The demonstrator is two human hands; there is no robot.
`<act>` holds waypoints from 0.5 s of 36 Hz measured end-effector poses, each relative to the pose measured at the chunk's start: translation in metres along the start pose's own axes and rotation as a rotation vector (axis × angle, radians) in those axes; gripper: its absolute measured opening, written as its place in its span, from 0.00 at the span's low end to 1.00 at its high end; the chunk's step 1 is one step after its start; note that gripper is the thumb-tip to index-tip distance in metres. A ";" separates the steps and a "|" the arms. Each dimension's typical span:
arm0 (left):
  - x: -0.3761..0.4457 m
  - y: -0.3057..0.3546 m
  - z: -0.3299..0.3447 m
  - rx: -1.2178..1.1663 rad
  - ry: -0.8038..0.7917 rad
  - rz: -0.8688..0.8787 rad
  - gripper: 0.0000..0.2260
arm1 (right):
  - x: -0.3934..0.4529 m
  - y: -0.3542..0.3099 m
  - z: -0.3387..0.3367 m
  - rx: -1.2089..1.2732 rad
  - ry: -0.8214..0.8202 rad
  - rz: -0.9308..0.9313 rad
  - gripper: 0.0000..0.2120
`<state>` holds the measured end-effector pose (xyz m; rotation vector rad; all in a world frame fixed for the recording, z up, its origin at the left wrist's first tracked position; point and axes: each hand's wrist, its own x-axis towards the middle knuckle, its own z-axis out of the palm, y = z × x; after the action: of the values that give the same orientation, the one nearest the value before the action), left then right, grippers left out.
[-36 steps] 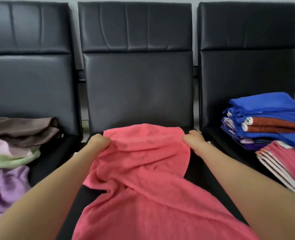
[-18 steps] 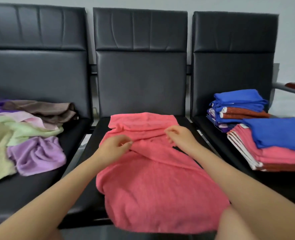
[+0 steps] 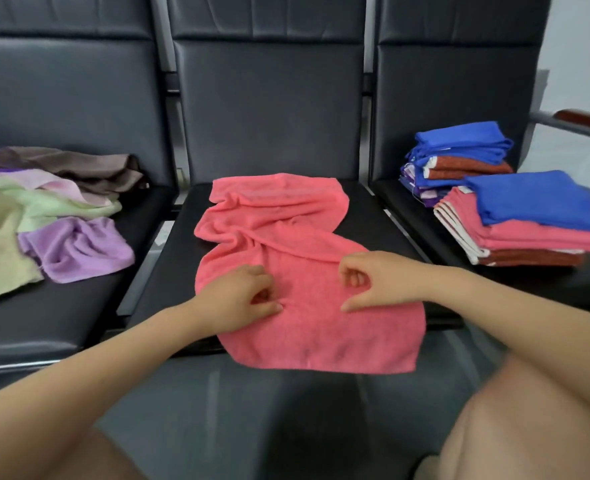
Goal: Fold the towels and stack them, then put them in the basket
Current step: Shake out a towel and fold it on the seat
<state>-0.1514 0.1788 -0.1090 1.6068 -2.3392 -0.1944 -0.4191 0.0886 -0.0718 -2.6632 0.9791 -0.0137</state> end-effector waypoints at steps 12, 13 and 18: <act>0.016 0.012 -0.004 -0.167 0.282 -0.109 0.12 | 0.010 0.010 0.003 0.252 0.184 0.024 0.06; 0.021 0.012 -0.008 -0.192 0.304 -0.138 0.11 | 0.015 0.011 -0.002 0.330 0.240 0.058 0.07; 0.043 -0.007 -0.031 -0.172 0.363 -0.226 0.05 | 0.044 0.022 -0.021 0.394 0.433 0.139 0.02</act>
<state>-0.1498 0.1382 -0.0742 1.6594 -1.8215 -0.1342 -0.4016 0.0390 -0.0623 -2.2629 1.1441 -0.7022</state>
